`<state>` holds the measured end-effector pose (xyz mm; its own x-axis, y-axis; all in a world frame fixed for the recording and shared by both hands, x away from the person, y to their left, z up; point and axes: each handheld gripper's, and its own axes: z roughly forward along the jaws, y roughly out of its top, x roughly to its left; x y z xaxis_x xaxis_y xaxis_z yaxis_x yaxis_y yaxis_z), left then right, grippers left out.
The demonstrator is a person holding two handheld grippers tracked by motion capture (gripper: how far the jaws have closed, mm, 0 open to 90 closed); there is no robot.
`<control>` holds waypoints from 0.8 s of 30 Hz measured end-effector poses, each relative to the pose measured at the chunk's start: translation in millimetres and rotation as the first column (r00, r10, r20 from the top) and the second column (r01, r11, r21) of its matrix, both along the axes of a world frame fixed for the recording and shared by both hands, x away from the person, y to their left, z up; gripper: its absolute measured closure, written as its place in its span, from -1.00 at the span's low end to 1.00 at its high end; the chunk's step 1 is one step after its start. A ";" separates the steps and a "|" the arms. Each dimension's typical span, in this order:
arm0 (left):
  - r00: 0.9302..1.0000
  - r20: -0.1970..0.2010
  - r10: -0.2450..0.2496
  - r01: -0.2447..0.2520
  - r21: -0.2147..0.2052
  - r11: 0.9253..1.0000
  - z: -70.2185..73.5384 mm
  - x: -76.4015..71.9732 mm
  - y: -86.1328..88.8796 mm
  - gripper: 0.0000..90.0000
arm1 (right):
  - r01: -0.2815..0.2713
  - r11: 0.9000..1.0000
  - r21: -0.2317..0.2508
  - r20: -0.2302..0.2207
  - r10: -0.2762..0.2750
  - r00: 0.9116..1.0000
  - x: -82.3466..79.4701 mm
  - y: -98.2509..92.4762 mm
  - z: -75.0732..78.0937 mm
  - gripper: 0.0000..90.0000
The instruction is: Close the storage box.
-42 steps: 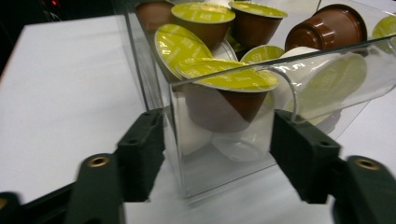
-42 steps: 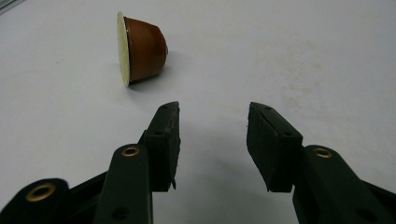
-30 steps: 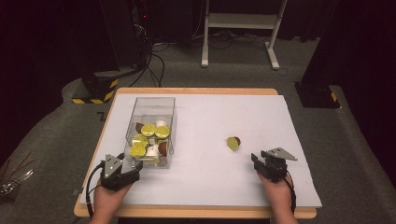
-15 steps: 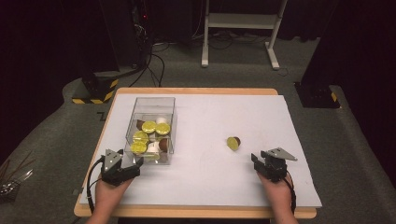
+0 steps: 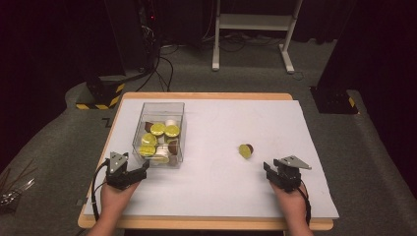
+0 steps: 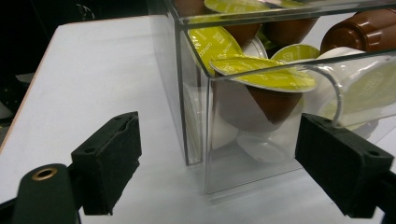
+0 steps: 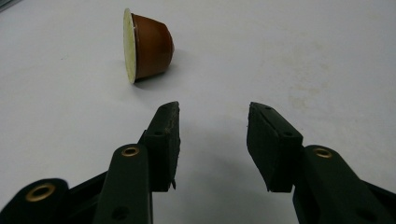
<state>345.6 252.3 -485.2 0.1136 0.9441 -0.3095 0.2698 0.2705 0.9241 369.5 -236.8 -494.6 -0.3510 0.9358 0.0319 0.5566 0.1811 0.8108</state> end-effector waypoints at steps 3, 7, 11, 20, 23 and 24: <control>1.000 -0.001 0.008 -0.008 0.000 1.000 -0.3 3.3 1.3 -0.66 | 0.002 1.000 0.002 -0.002 -0.002 1.000 -0.4 0.4 0.2 0.21; 1.000 0.002 0.012 -0.012 -0.011 1.000 -0.9 6.5 1.6 -0.66 | 0.000 1.000 0.000 -0.002 0.000 1.000 -1.0 0.3 0.2 0.21; 1.000 0.003 0.020 -0.020 -0.007 1.000 -0.3 9.6 0.4 -0.66 | 0.000 1.000 -0.001 -0.001 0.000 1.000 -1.4 0.4 0.1 0.21; 0.999 -0.007 0.037 -0.037 -0.017 0.999 0.4 20.5 0.5 -0.66 | -0.004 1.000 -0.006 0.000 0.004 1.000 -1.0 3.0 0.3 0.20; 0.999 -0.008 0.048 -0.048 -0.027 0.998 0.3 25.1 0.0 -0.66 | -0.010 1.000 -0.010 0.002 0.010 1.000 -0.5 3.4 0.3 0.20; 0.999 -0.008 0.049 -0.049 -0.029 0.998 0.3 26.3 0.1 -0.66 | -0.007 1.000 -0.007 0.001 0.007 1.000 -0.6 3.9 0.5 0.20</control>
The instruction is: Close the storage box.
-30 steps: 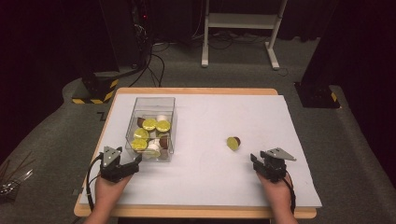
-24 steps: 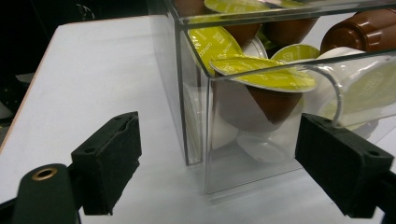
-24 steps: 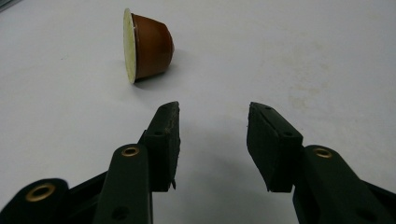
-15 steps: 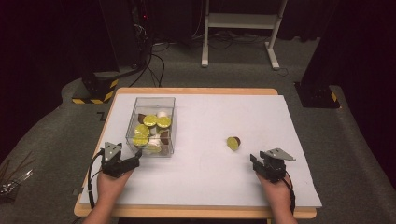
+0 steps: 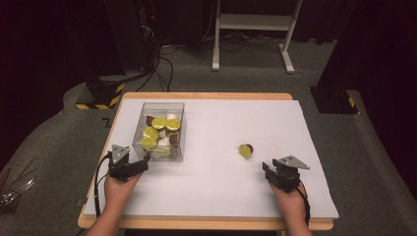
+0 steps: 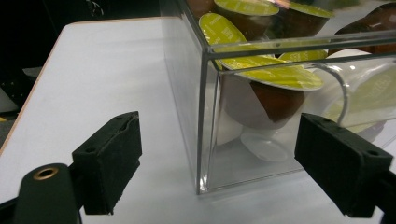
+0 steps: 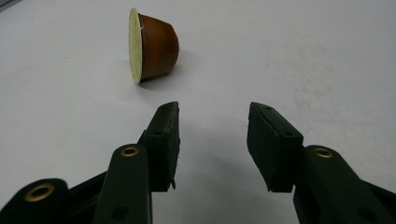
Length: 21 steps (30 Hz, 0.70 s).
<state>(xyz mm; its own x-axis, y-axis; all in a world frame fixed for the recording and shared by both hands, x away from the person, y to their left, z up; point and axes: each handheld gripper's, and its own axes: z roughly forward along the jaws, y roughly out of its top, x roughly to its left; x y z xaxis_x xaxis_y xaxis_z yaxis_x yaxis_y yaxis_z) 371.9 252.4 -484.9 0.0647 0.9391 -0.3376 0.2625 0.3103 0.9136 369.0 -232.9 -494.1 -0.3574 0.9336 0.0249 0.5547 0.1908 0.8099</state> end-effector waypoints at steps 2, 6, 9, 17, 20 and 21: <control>1.000 -0.002 0.004 -0.004 0.001 1.000 -0.1 3.1 0.5 -0.66 | -0.001 1.000 -0.001 0.001 0.001 1.000 0.1 0.2 0.2 0.20; 1.000 0.001 0.015 -0.015 -0.014 1.000 -1.2 8.2 2.0 -0.64 | -0.005 1.000 -0.005 0.002 0.005 1.000 0.4 0.4 0.1 0.20; 1.000 -0.004 0.029 -0.029 -0.019 0.999 -1.5 11.6 3.3 -0.63 | -0.007 1.000 -0.007 0.002 0.007 1.000 0.5 0.3 -0.1 0.20; 0.999 -0.004 0.054 -0.054 -0.021 0.998 0.1 20.9 2.6 -0.62 | -0.003 1.000 -0.006 -0.003 0.003 1.000 -0.4 -0.1 -0.4 0.20; 0.999 0.002 0.044 -0.044 -0.020 0.999 0.0 21.2 0.6 -0.64 | -0.006 1.000 -0.009 0.003 0.006 1.000 -0.3 -0.9 -0.4 0.20; 0.999 -0.001 0.042 -0.042 -0.015 0.999 -0.3 21.1 0.4 -0.64 | -0.007 1.000 -0.008 0.003 0.007 1.000 -0.3 -1.0 -0.4 0.20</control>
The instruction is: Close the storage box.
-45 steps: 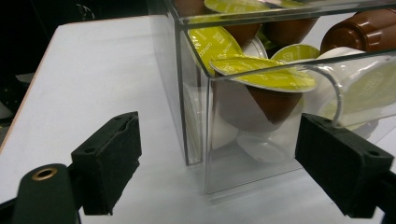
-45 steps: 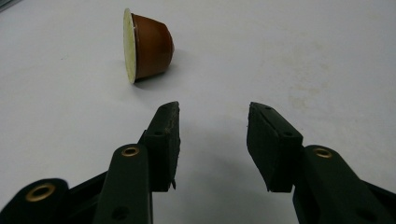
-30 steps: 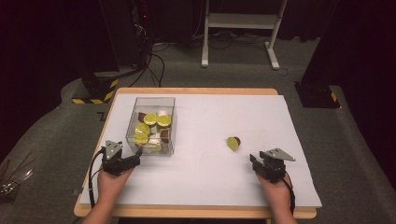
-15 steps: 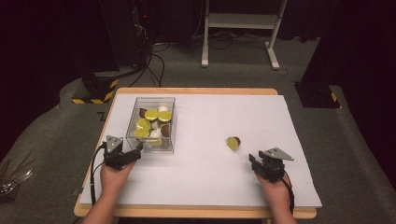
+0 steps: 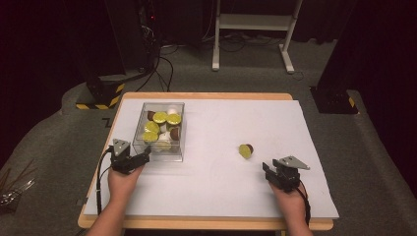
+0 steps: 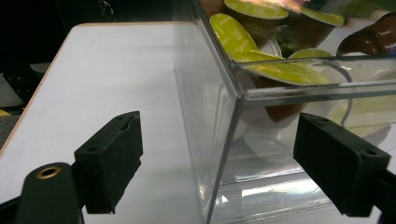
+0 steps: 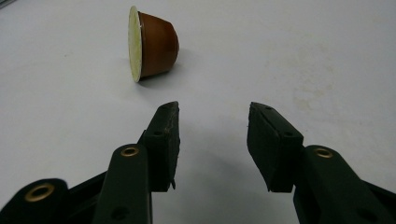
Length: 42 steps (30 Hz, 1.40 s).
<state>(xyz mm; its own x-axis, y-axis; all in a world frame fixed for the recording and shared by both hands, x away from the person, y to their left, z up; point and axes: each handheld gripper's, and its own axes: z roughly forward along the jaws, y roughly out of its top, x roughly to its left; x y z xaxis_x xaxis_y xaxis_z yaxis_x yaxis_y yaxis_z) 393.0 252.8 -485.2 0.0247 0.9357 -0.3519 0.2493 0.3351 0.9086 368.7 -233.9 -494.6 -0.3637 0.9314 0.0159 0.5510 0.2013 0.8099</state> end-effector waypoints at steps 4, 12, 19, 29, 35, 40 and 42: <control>1.000 -0.013 0.002 -0.002 0.005 1.000 -1.2 -3.0 -0.2 -0.52 | -0.006 1.000 -0.004 -0.002 0.006 1.000 0.2 1.2 -0.5 0.20; 0.997 -0.061 -0.047 0.048 0.014 0.999 -6.9 -22.3 7.1 -0.48 | -0.018 1.000 -0.021 -0.012 0.018 1.000 -0.2 4.9 -2.1 0.20; 0.974 -0.179 -0.140 0.151 0.048 0.987 -14.7 -49.9 15.8 -0.49 | -0.038 0.999 -0.035 -0.039 0.037 0.999 0.7 7.0 -4.5 0.18; 0.954 -0.256 -0.156 0.189 0.108 0.976 -31.8 -65.4 23.2 -0.49 | -0.063 0.993 -0.100 -0.078 0.056 0.995 3.8 15.1 -7.4 0.14; 0.955 -0.249 -0.162 0.193 0.106 0.975 -33.1 -65.2 22.4 -0.54 | -0.059 0.995 -0.083 -0.090 0.051 0.995 5.0 13.2 -7.9 0.11; 0.951 -0.258 -0.173 0.206 0.109 0.972 -32.9 -65.4 23.3 -0.57 | -0.051 0.995 -0.082 -0.091 0.044 0.995 4.7 13.4 -8.0 0.08; 0.952 -0.252 -0.171 0.202 0.100 0.974 -33.1 -65.1 22.4 -0.58 | -0.049 0.995 -0.086 -0.090 0.041 0.995 4.6 13.6 -8.0 0.06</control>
